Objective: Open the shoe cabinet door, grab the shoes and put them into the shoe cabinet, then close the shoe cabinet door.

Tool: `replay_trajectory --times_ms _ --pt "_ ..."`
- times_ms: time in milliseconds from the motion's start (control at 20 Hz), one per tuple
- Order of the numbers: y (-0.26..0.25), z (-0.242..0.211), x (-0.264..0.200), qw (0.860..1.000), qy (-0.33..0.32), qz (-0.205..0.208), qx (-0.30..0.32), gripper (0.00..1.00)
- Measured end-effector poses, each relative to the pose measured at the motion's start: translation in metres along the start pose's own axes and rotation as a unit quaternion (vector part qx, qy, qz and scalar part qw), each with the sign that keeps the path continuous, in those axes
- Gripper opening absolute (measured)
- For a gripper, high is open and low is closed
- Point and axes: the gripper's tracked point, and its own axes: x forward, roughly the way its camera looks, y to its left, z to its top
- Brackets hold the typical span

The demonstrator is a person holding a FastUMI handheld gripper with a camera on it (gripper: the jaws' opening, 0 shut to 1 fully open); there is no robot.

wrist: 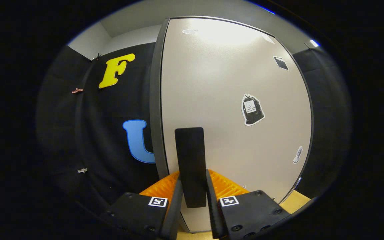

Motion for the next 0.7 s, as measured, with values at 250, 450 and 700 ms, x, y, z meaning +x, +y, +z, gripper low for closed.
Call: replay_trajectory --times_ms 250,450,700 --pt "0.0 -0.001 0.001 1.0 0.004 -0.003 -0.003 0.33" --pt "-0.001 -0.002 -0.003 1.0 0.01 0.003 -0.007 0.33" --pt "-0.002 0.001 -0.021 0.999 0.006 -0.017 -0.035 0.19"
